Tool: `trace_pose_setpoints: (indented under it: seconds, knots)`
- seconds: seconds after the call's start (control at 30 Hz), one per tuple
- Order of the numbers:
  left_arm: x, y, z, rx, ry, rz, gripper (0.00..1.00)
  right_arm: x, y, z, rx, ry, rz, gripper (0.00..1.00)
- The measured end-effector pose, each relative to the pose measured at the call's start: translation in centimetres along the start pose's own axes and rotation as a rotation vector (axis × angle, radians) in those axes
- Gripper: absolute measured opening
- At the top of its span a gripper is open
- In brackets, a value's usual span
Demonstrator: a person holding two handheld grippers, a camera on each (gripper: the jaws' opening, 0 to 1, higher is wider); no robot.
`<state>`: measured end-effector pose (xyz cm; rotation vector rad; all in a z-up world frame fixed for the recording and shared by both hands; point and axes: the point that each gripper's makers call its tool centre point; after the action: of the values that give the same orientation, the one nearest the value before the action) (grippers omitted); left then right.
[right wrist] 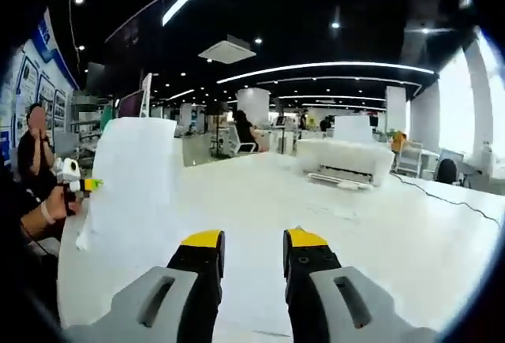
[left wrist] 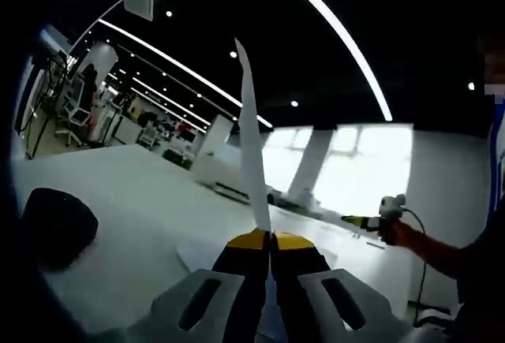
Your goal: Organize the stack of printing papers by aligning and flattening the scattered papers on the table
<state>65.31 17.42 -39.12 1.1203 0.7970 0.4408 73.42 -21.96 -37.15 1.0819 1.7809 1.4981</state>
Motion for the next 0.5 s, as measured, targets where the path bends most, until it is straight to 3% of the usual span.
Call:
trace_pose_setpoints:
  seconds: [0.1,0.5]
  knots:
    - [0.1,0.0,0.0,0.001,0.002,0.001,0.06,-1.5,-1.0,-0.7,0.010,-0.035,0.011,0.26]
    - [0.3,-0.2,0.0,0.009,0.006,0.006,0.06,-2.8,-5.9,-2.0,0.071,-0.108,0.039,0.27]
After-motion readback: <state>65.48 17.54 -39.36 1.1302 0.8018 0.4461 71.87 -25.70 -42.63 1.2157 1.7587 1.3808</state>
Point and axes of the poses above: the point that each gripper's makers call its tool centre point, and the gripper's own axes: z roughly forward along the fingers, x roughly to its left, y roughly out of its top, and after that the axes turned 5 degrees about z, right-handed
